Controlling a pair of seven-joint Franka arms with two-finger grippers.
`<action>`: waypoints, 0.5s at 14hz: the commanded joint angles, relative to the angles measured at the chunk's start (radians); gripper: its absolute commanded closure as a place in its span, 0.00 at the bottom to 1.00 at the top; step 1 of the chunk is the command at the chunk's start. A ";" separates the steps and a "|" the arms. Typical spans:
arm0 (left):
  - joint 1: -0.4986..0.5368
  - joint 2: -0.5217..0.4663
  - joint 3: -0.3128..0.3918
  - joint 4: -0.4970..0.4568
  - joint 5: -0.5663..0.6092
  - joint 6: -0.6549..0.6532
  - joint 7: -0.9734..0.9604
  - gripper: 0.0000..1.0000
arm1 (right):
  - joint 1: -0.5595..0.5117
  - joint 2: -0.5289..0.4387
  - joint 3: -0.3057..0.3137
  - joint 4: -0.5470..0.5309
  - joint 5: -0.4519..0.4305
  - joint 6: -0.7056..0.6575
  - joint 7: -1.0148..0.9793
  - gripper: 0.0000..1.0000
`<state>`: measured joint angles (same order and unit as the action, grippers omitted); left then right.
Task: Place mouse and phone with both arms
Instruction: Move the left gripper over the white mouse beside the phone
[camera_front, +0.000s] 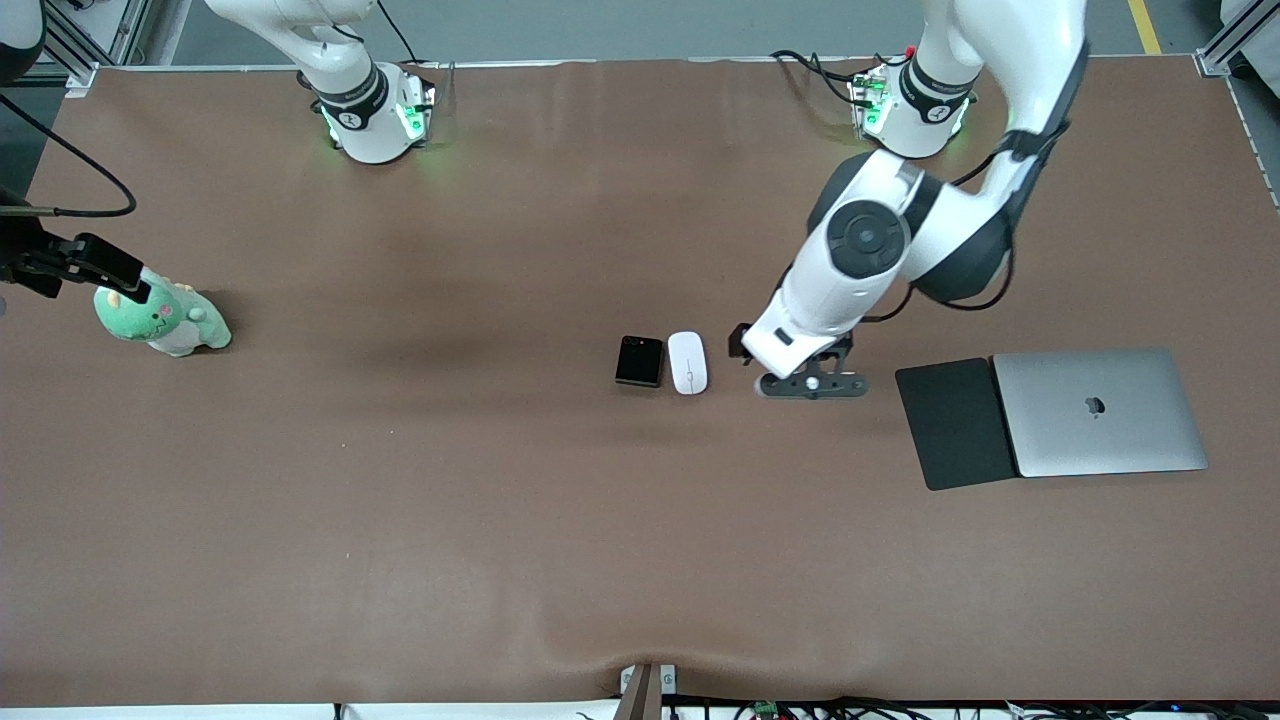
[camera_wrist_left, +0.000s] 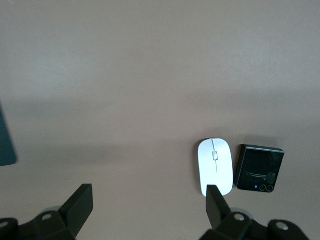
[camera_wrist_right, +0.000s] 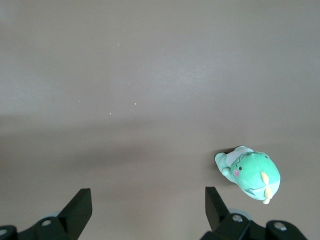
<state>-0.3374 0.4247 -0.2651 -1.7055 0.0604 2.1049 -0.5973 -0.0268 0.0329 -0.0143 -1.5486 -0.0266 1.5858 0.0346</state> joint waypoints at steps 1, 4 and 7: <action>-0.047 0.090 0.000 0.037 0.047 0.056 -0.097 0.00 | 0.002 0.012 0.002 0.009 -0.021 -0.009 0.007 0.00; -0.081 0.150 0.000 0.037 0.068 0.116 -0.186 0.00 | 0.005 0.013 0.002 0.009 -0.018 -0.006 -0.009 0.00; -0.133 0.216 0.010 0.056 0.082 0.135 -0.238 0.00 | 0.001 0.018 0.002 0.010 -0.013 -0.009 -0.012 0.00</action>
<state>-0.4381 0.5921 -0.2656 -1.6933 0.1063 2.2346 -0.7797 -0.0266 0.0420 -0.0134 -1.5492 -0.0266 1.5850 0.0304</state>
